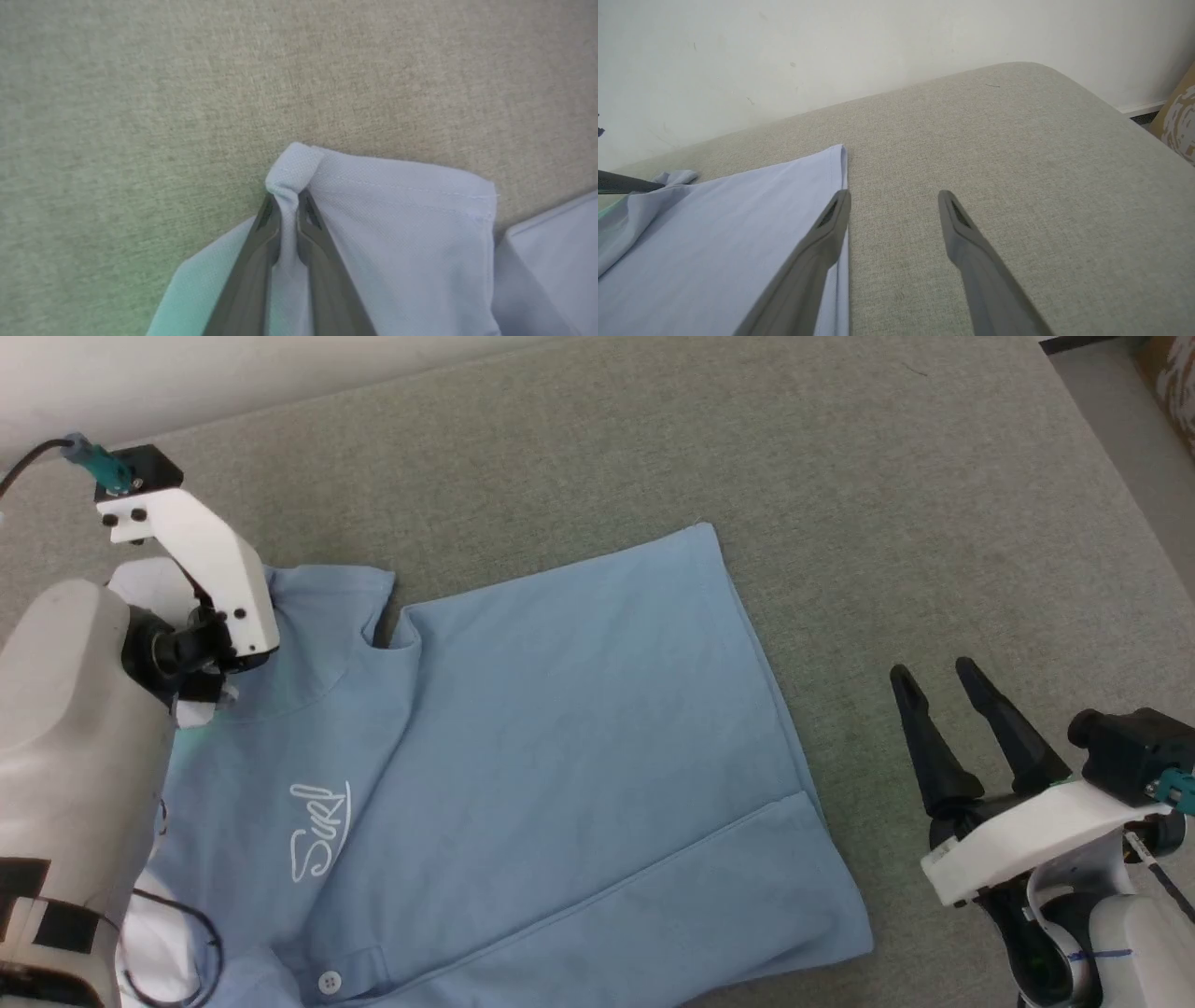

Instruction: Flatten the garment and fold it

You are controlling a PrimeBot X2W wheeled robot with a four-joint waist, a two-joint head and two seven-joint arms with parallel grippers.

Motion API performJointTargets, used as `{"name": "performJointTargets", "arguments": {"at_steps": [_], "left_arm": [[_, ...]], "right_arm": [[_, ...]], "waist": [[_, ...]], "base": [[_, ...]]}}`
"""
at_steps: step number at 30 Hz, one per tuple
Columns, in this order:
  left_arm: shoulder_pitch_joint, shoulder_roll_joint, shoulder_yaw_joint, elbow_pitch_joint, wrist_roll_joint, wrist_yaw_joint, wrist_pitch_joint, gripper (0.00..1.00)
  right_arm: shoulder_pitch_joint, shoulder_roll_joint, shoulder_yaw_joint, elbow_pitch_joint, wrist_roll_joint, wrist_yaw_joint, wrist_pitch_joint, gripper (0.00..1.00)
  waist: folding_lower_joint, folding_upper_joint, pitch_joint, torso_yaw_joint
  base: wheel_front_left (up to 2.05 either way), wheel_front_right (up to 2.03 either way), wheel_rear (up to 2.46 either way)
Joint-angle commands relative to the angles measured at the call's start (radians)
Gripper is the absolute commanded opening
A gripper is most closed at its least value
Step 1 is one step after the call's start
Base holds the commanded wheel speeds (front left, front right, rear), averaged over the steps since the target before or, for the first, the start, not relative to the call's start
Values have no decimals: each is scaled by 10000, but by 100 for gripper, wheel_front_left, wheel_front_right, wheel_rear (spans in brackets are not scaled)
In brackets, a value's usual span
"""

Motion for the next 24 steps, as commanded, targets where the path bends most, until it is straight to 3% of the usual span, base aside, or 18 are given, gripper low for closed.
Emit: {"name": "performJointTargets", "arguments": {"at_steps": [1, 9, 14, 24], "left_arm": [[1039, -447, -257, 540, -231, -20, 330, 0], [1164, -606, 196, 91, -118, 53, -2294, 0], [1151, -902, 517, -505, -100, -43, -4107, 0], [1041, -1394, 148, -2213, 316, -178, -5254, 0]], "right_arm": [[-101, -115, 54, 80, 137, -7, 92, 100], [-849, -800, 71, 765, 762, -7, 951, 100], [-2091, -1294, 463, 1914, 1456, -7, 1847, 100], [-5548, -1800, 1599, 5337, 2900, -7, 4082, 100]], "waist": [[3, -1, -56, 2], [3, -1, -515, 665], [3, -1, -752, 1428], [3, -1, -185, 2835]], "base": [[0, 0, 0], [0, 0, 0], [0, 0, 0], [0, 0, 0]]}}
